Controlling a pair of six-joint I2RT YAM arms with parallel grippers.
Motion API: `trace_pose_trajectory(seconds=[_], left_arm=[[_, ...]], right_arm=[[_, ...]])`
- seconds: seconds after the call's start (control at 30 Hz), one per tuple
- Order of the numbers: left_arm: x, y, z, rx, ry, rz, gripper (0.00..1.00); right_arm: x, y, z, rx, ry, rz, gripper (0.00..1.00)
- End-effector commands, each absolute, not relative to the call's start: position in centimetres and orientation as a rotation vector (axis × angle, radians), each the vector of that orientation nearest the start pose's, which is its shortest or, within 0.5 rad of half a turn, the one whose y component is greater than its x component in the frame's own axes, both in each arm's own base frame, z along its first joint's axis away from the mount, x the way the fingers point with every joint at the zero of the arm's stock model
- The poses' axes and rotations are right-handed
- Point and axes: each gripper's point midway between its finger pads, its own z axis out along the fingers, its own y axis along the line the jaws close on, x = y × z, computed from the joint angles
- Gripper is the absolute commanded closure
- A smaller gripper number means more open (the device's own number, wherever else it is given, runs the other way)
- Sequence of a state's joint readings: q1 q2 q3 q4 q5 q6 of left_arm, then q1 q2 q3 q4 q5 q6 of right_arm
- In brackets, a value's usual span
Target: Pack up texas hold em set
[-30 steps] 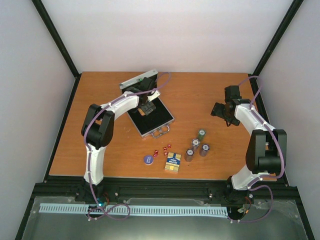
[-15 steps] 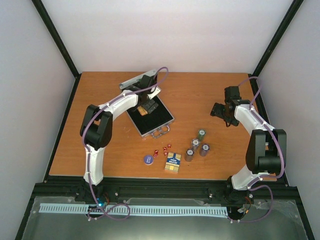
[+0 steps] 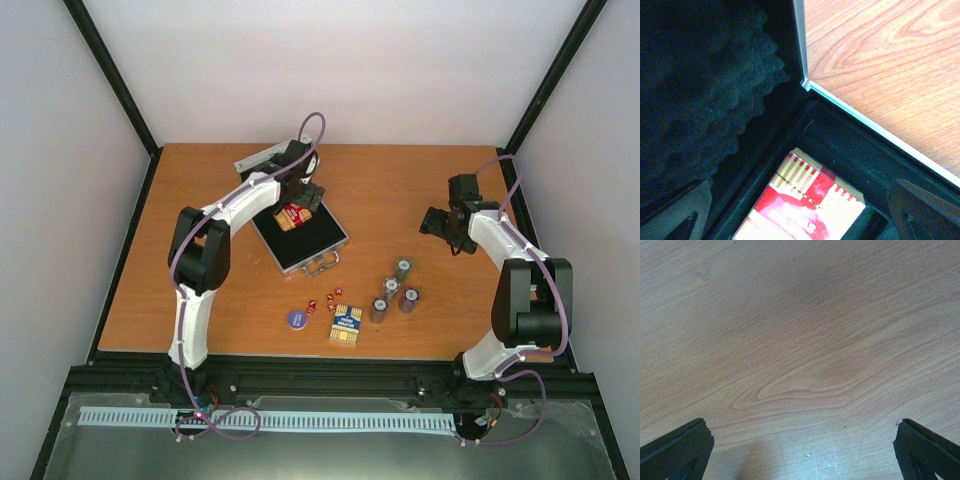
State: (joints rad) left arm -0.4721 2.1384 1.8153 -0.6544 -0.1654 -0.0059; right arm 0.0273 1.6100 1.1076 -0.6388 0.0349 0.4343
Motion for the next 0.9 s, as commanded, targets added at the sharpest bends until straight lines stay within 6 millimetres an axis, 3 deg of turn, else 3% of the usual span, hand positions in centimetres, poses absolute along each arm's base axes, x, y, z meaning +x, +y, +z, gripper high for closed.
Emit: trace_pose_trajectory(seconds=[0.0, 0.3, 0.53, 0.73, 0.87], left_arm=[[50.4, -21.3, 9.9, 0.363, 2.539, 0.058, 0.00], [49.5, -17.9, 8.0, 0.323, 2.565, 0.303, 0.00], [49.2, -17.1, 6.8, 0.270, 2.582, 0.347, 0.00], [48.8, -20.2, 8.4, 0.203, 2.591, 0.063, 0.00], [48.3, -21.5, 8.2, 0.107, 2.619, -0.079, 0.00]], right_arm=[[37.9, 0.3, 8.6, 0.567, 2.655, 0.099, 0.00], [37.8, 0.6, 7.9, 0.560, 2.672, 0.116, 0.00], [37.6, 0.8, 7.7, 0.552, 2.677, 0.130, 0.00], [37.4, 0.8, 7.6, 0.544, 2.676, 0.137, 0.00], [37.3, 1.0, 7.4, 0.543, 2.678, 0.145, 0.00]])
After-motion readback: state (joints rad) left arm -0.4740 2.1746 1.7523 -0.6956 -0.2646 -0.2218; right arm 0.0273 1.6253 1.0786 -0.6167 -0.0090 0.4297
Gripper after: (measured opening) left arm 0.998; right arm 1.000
